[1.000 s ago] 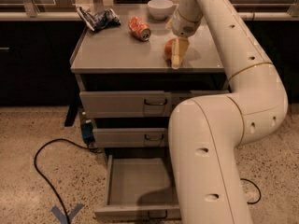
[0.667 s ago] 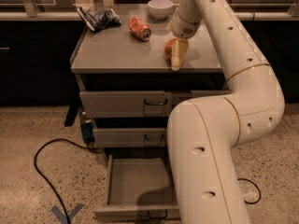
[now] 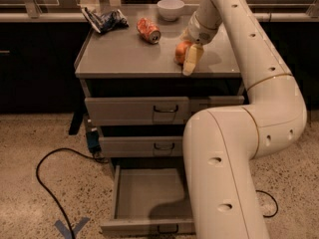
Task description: Place orange into bottom drawer
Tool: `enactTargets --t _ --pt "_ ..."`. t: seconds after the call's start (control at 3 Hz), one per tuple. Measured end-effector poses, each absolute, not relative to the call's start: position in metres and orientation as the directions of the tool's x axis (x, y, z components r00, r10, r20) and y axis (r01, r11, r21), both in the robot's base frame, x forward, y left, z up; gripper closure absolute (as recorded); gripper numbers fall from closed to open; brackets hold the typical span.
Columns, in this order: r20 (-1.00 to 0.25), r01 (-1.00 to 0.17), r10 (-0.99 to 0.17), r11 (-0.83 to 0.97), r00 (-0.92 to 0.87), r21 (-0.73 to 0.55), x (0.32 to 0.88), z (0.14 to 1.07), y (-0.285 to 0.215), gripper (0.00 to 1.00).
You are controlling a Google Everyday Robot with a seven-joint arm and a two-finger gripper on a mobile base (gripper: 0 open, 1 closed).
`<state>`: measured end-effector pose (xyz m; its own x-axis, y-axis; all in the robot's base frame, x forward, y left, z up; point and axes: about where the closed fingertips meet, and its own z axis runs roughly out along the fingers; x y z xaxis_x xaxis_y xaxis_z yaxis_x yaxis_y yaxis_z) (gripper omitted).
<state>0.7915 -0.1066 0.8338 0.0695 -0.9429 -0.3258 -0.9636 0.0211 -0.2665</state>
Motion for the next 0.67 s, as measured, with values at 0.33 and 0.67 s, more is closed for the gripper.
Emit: enactTargets --t 0.33,0.67 --pt "-0.327 -0.964 -0.942 0.022 0.069 -0.266 0.7914 0.8337 -0.1067 0.41" --pt "-0.327 -0.964 -0.942 0.022 0.069 -0.266 0.7914 0.8337 -0.1067 0.64"
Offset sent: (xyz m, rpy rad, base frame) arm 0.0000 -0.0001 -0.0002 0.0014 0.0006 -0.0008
